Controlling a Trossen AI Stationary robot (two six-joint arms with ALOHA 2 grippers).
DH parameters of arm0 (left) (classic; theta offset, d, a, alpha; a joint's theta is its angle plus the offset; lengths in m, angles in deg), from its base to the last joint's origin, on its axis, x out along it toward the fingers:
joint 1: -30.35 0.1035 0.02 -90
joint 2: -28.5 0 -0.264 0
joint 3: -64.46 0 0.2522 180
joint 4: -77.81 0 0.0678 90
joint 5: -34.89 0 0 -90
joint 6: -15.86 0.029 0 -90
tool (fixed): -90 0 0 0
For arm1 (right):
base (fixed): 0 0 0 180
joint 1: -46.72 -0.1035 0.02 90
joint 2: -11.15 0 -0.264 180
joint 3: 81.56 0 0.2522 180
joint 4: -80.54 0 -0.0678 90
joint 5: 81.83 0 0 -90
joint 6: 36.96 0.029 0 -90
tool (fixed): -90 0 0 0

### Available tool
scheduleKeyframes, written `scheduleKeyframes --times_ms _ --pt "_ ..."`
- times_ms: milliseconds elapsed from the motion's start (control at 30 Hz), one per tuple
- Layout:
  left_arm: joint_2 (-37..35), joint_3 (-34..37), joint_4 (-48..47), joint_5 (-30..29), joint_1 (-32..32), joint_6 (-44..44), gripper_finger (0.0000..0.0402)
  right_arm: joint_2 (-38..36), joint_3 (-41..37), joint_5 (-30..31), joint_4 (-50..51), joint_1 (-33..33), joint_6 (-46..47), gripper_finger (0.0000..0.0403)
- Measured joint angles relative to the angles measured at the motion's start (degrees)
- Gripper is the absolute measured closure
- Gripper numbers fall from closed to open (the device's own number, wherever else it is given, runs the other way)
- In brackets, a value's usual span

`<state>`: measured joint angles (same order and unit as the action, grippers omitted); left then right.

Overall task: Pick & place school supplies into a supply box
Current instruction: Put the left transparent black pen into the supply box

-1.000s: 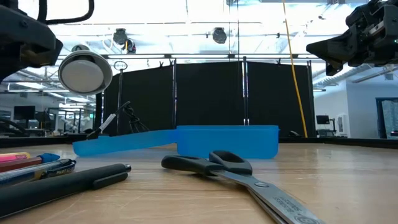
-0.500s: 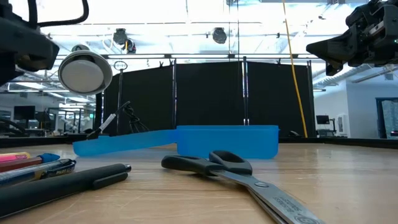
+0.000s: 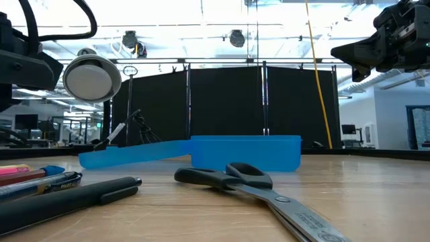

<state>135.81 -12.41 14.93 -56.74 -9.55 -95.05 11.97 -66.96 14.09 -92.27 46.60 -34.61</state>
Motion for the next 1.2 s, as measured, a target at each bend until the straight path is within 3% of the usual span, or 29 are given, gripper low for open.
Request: scheduleKeyframes --times_ms 133,400,867,1200 --pt "1.5 0.0 0.9 0.7 0.0 0.0 0.0264 0.0 0.0 0.0 0.0 0.0 0.0 0.0403" --pt "1.0 0.1 1.7 0.2 0.1 0.9 0.0358 0.0 0.0 0.0 0.0 0.0 0.0 0.0403" --pt "-0.6 -1.6 -5.3 -4.4 -0.5 1.8 0.0358 0.0 0.0 0.0 0.0 0.0 0.0 0.0403" --pt "-3.9 -4.4 -15.3 -6.6 -0.6 1.2 0.0400 0.0 0.0 0.0 0.0 0.0 0.6 0.0403"
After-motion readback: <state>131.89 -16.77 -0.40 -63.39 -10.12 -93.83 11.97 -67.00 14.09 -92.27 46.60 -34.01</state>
